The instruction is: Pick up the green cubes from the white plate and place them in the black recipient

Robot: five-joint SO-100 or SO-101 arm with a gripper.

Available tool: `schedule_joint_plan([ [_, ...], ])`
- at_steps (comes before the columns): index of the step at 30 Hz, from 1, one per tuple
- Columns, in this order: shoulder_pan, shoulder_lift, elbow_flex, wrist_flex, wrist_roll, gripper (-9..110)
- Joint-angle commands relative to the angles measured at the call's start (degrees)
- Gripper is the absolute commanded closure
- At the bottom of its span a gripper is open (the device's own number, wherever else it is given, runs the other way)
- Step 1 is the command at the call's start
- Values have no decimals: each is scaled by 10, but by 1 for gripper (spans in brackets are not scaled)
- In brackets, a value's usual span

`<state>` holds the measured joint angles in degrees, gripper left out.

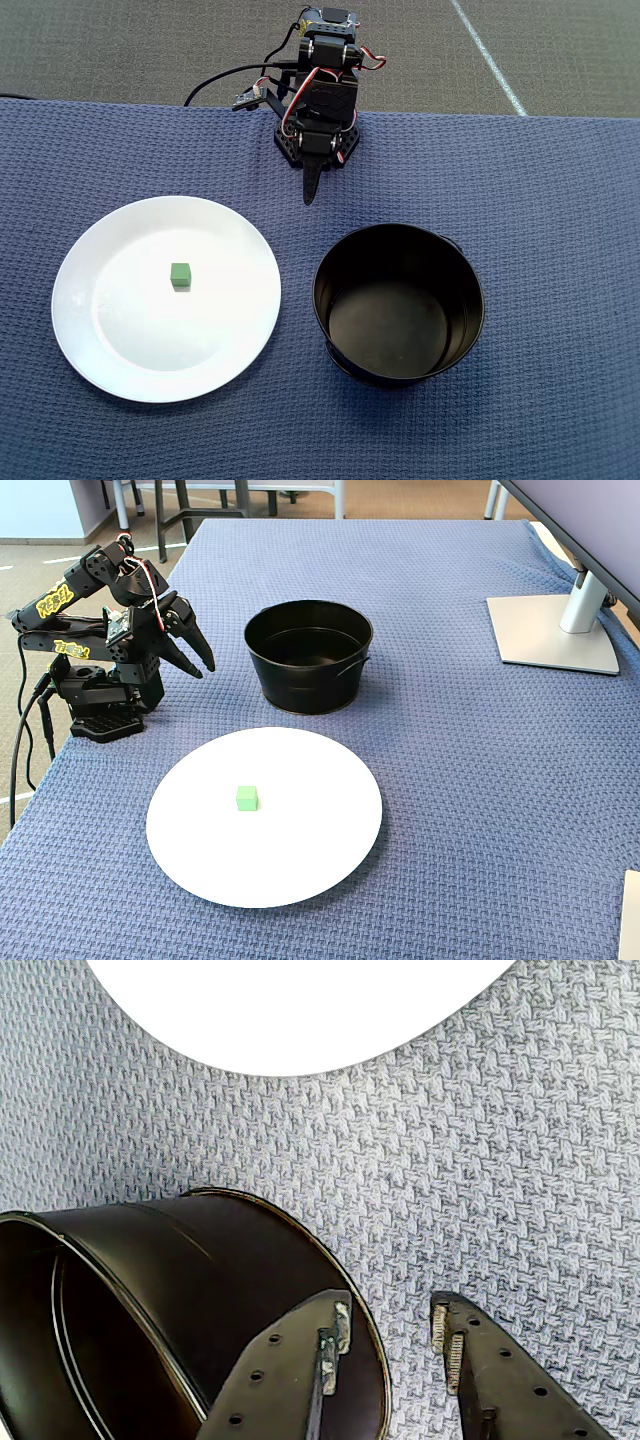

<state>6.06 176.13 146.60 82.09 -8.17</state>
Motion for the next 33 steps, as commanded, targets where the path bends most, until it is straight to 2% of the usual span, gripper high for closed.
schedule_joint_plan([
  [1, 18, -11, -13, -59, 39, 102],
  [15, 15, -16, -34, -74, 37, 102],
  [17, 16, -49, -79, -71, -5, 101],
  [23, 12, -181, -209, -15, -76, 84],
  [28, 35, -305, -289, 23, -175, 83],
  [33, 139, -439, -282, -121, -258, 82],
])
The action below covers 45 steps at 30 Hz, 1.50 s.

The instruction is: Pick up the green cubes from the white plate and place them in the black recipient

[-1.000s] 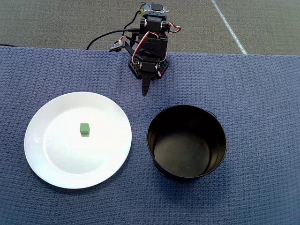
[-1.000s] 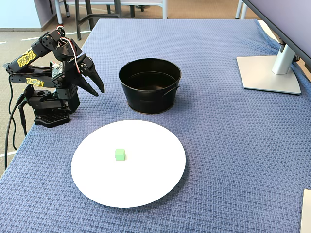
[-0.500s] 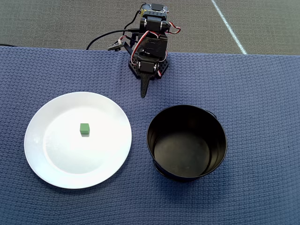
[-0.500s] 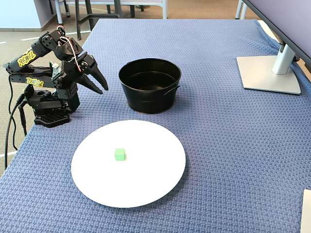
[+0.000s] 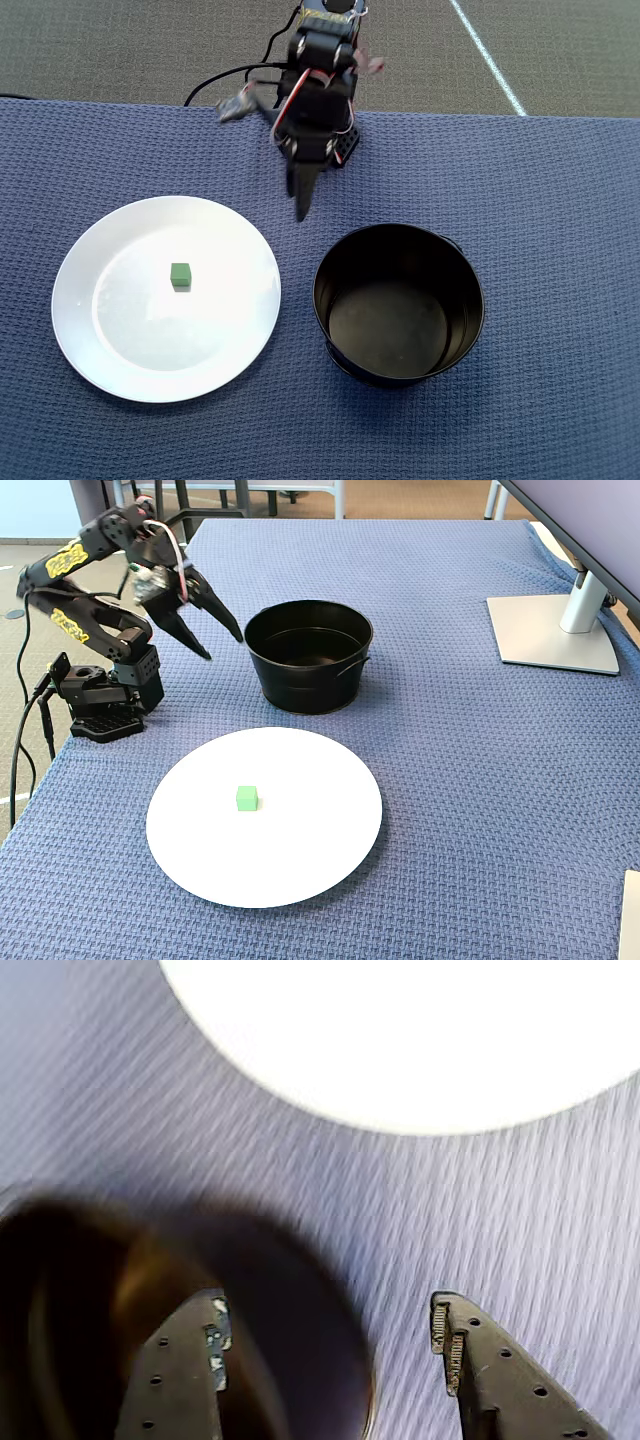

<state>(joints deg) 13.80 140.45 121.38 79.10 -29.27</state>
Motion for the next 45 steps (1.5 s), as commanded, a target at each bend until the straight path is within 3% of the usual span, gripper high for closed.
schedule_joint_plan([
  [1, 77, -112, -31, -120, -44, 82],
  [17, 192, -484, -231, -156, 25, 83],
  [30, 225, -611, -334, -151, 2, 82],
  [45, 251, -676, -381, -131, -100, 84],
])
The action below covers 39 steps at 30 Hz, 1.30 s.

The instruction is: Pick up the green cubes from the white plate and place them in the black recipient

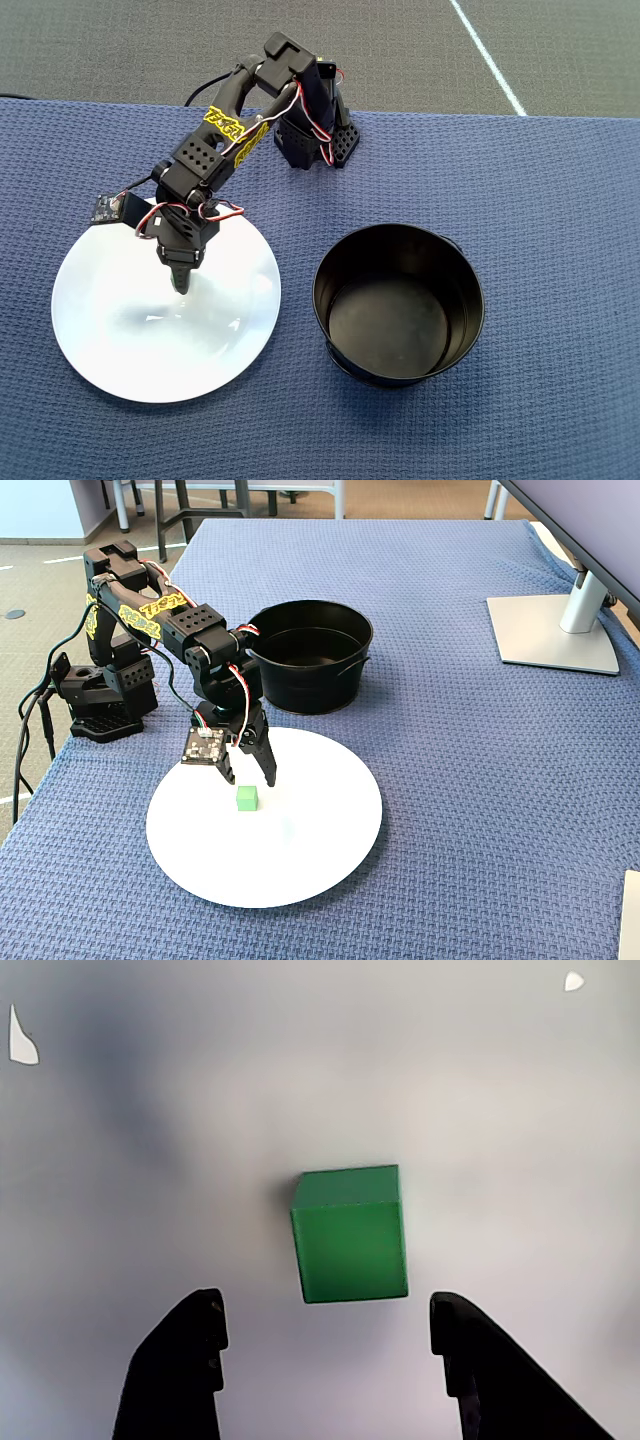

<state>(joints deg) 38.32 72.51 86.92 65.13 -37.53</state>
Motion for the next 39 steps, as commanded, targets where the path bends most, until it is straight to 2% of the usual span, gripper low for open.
schedule_joint_plan([
  [1, 7, 1, -38, 9, -20, 84],
  [15, 29, -55, -98, 21, -41, 86],
  [22, 29, -60, -100, 22, -45, 92],
  [24, 27, -60, -99, 22, -45, 101],
  [28, 27, -57, -97, 14, -31, 102],
  [33, 31, -26, -100, 25, -6, 102],
  [39, 35, 93, -117, 103, 41, 102],
])
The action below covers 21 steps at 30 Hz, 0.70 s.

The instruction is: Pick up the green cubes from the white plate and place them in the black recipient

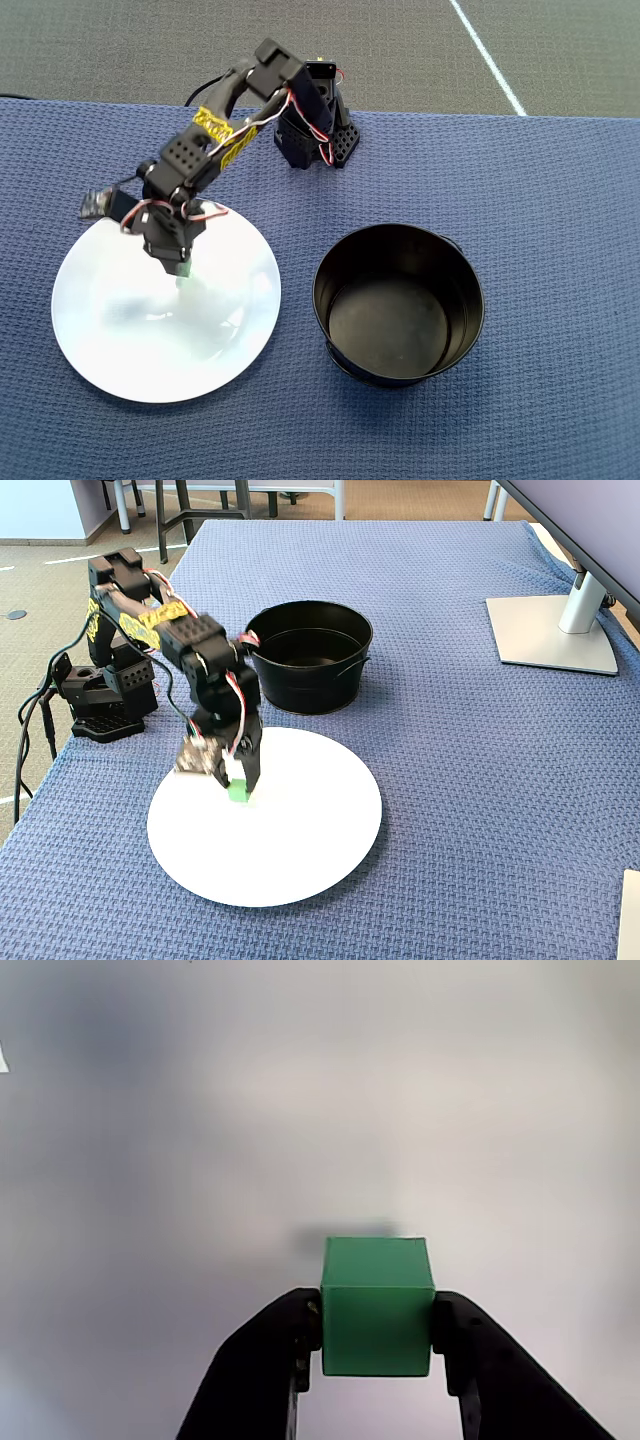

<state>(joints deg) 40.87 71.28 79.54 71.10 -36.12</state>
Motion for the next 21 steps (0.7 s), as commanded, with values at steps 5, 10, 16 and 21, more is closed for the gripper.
schedule_joint_plan([
  [5, -6, 224, -30, 92, 62, 102],
  [10, -80, 373, 2, 139, 122, 102],
  [16, -294, 497, 52, 166, 224, 102],
  [21, -445, 471, 135, 76, 305, 102],
])
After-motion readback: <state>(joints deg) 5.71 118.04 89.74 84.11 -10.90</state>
